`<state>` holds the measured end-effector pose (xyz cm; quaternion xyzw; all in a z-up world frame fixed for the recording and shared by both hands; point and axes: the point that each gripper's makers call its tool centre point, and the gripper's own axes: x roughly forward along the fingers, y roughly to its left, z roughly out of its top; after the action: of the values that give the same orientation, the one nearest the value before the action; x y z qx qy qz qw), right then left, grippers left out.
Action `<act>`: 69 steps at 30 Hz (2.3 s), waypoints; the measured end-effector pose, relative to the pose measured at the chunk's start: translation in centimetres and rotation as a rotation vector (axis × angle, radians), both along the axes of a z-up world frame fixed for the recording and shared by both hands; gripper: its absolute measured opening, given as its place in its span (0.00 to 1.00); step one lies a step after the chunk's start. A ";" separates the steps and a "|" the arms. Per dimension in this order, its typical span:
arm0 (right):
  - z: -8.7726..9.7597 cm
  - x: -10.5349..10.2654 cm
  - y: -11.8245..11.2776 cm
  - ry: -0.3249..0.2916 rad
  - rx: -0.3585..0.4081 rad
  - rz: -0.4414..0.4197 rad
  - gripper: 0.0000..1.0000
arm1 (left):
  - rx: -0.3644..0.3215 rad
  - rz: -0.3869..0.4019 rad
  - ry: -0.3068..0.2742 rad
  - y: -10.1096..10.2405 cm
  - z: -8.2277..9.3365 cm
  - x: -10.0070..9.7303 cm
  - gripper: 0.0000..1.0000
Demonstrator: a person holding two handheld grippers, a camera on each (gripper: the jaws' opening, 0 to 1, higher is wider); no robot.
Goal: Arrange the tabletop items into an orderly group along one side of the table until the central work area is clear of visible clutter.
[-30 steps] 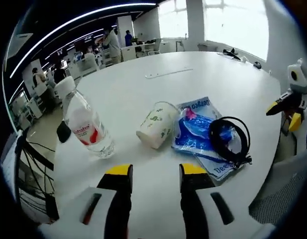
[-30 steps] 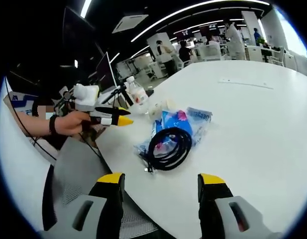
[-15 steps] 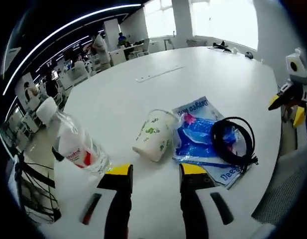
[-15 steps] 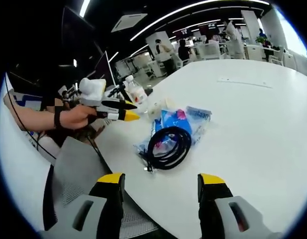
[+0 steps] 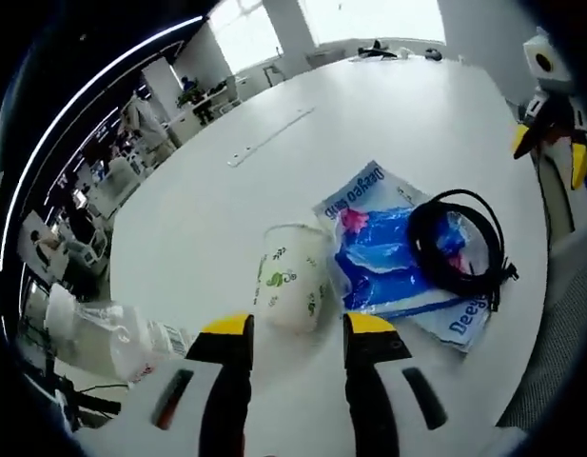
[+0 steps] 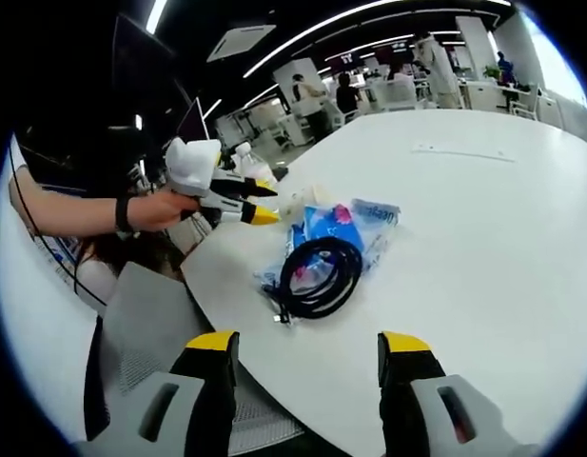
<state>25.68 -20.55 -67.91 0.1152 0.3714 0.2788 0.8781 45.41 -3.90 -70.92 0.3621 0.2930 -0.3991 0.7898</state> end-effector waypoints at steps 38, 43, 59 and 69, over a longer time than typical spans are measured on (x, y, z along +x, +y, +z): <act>0.0 0.6 -0.6 0.007 0.012 -0.048 0.60 | -0.092 0.075 0.157 -1.3 -2.2 3.3 0.36; 0.0 0.7 -0.7 0.004 0.010 -0.046 0.60 | -0.121 0.134 0.173 -0.2 -2.3 2.8 0.35; 0.2 0.4 0.3 -0.010 0.012 -0.026 0.60 | -0.169 0.242 0.172 3.5 -2.1 -0.9 0.35; 0.5 0.4 0.6 -0.022 0.009 -0.014 0.60 | -0.200 0.302 0.175 5.4 -1.6 -3.0 0.35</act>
<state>26.09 -19.95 -67.39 0.1186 0.3597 0.2756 0.8835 42.37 1.46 -72.53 0.1978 0.3701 -0.3333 0.8443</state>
